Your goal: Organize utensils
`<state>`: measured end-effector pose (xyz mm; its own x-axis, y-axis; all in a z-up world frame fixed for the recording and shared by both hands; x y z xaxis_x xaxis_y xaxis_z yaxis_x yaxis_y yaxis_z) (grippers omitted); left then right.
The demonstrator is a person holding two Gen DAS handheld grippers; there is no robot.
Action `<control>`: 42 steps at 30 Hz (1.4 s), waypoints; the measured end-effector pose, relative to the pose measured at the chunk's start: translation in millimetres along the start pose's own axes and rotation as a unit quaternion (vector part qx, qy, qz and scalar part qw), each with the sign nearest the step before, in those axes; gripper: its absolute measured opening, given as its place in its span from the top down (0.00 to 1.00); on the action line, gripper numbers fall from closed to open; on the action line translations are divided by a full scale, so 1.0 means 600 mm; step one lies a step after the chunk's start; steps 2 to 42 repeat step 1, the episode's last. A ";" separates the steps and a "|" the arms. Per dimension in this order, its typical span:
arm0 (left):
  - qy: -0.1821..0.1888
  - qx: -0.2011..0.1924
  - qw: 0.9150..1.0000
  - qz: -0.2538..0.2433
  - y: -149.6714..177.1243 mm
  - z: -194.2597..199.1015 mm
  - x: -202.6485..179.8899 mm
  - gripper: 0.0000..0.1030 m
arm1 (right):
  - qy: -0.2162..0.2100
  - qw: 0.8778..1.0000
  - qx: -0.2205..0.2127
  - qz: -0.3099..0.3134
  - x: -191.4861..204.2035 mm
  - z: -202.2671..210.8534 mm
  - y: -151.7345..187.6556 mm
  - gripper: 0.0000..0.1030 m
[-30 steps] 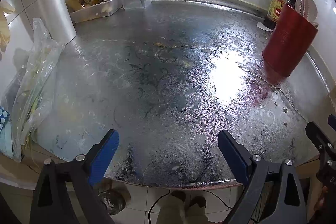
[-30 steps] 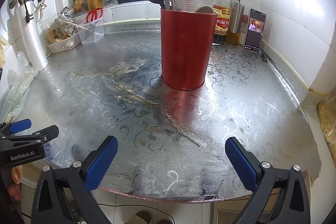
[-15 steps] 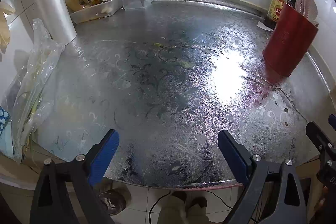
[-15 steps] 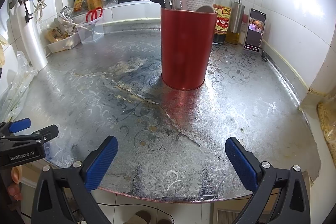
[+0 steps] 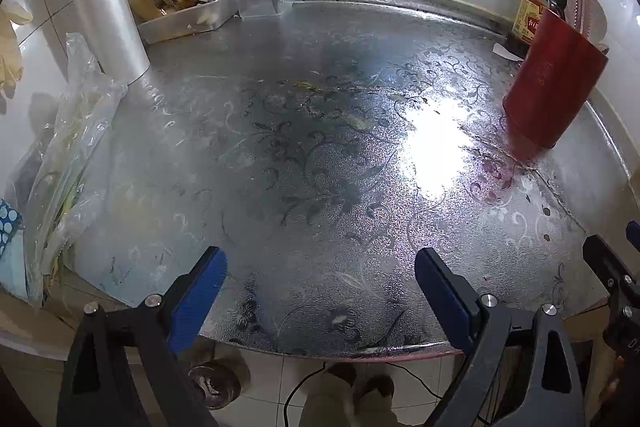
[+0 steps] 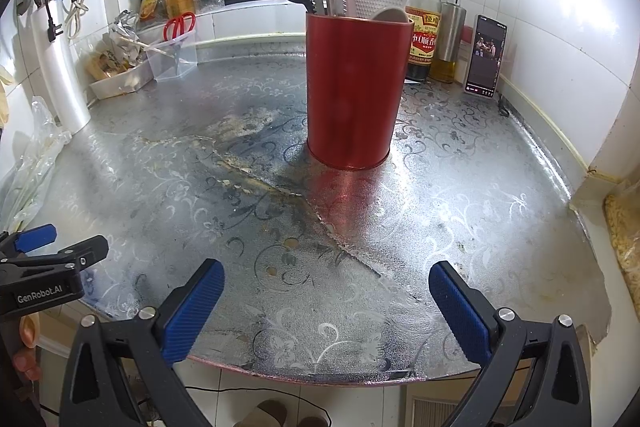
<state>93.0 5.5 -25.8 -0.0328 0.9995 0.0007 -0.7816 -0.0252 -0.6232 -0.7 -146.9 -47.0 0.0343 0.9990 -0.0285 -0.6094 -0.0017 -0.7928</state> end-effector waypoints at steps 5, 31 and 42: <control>0.001 0.000 1.000 0.000 0.000 0.000 0.000 0.08 | 0.000 1.000 0.000 0.000 0.000 0.000 0.000 0.00; 0.001 0.000 1.000 0.000 0.000 0.000 0.000 0.08 | 0.000 1.000 0.000 0.000 0.000 0.000 0.000 0.00; 0.001 0.000 1.000 0.000 0.000 0.000 0.000 0.08 | 0.000 1.000 0.000 0.000 0.000 0.000 0.000 0.00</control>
Point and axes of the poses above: each gripper's, at about its wrist camera, not at the fingertips, and z roughly against the way its jaws point, x to its left, y to its underside, the point moved 2 cm from there along -z, roughly the way its jaws point, and after that the axes turned 10 degrees about -x, right-handed, at the moved point
